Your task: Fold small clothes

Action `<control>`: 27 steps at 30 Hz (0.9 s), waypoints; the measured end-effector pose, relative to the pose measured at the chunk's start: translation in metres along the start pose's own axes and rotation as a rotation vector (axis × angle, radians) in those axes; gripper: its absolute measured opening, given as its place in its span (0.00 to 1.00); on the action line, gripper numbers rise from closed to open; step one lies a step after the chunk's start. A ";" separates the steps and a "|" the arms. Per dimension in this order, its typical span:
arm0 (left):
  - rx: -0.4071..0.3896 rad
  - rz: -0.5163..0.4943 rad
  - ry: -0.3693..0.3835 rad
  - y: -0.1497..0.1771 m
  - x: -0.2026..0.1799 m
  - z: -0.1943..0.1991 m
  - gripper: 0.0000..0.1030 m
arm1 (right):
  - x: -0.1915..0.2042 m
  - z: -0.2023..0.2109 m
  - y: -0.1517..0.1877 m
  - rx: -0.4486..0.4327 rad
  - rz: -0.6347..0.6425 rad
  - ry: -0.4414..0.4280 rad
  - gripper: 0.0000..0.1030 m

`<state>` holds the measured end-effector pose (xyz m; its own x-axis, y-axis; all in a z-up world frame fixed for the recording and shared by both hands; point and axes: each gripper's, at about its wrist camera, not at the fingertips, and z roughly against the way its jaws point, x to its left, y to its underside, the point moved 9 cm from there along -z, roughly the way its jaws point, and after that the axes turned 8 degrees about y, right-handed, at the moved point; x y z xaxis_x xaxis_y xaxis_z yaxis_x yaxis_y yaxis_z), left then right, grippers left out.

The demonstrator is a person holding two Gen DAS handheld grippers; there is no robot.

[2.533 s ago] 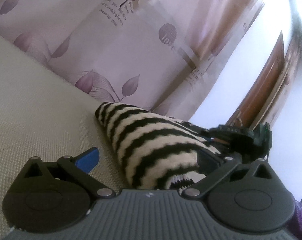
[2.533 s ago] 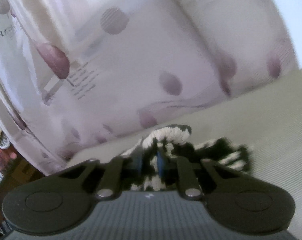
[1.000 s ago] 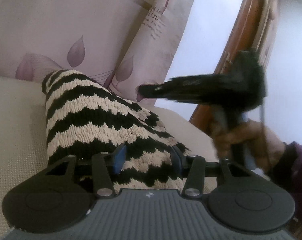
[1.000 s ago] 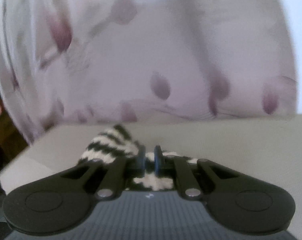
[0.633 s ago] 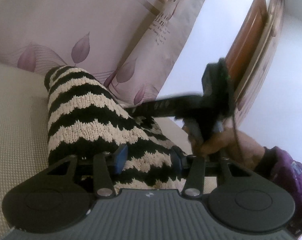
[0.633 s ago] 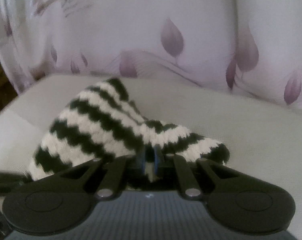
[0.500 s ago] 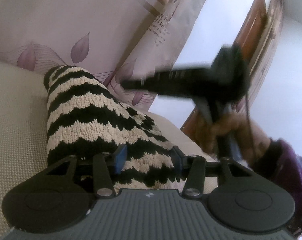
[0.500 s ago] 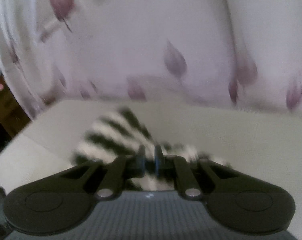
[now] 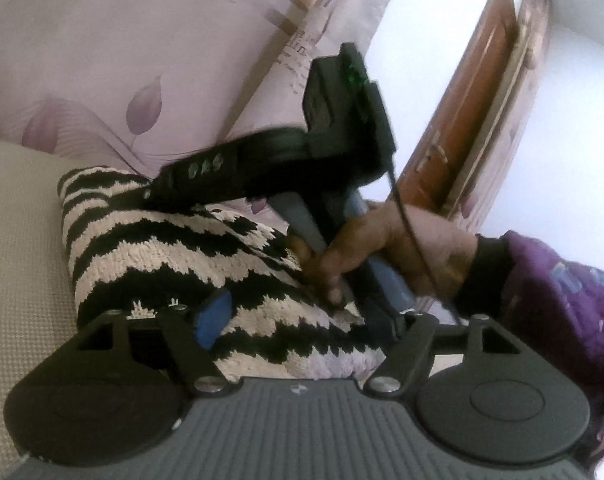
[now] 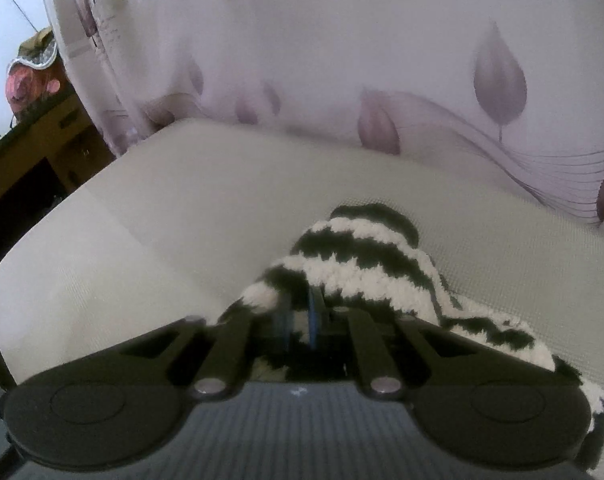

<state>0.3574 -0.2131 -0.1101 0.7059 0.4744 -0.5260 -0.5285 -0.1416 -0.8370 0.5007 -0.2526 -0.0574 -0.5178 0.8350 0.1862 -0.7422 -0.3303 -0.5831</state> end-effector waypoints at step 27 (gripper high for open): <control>-0.044 -0.021 0.017 0.004 -0.011 0.004 0.92 | -0.061 0.192 0.154 -0.256 -0.335 -0.002 0.17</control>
<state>0.3452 -0.2153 -0.1071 0.7246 0.4626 -0.5108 -0.4927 -0.1703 -0.8533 0.3365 -0.4385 -0.0065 -0.2669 0.8766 0.4003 -0.7400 0.0797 -0.6678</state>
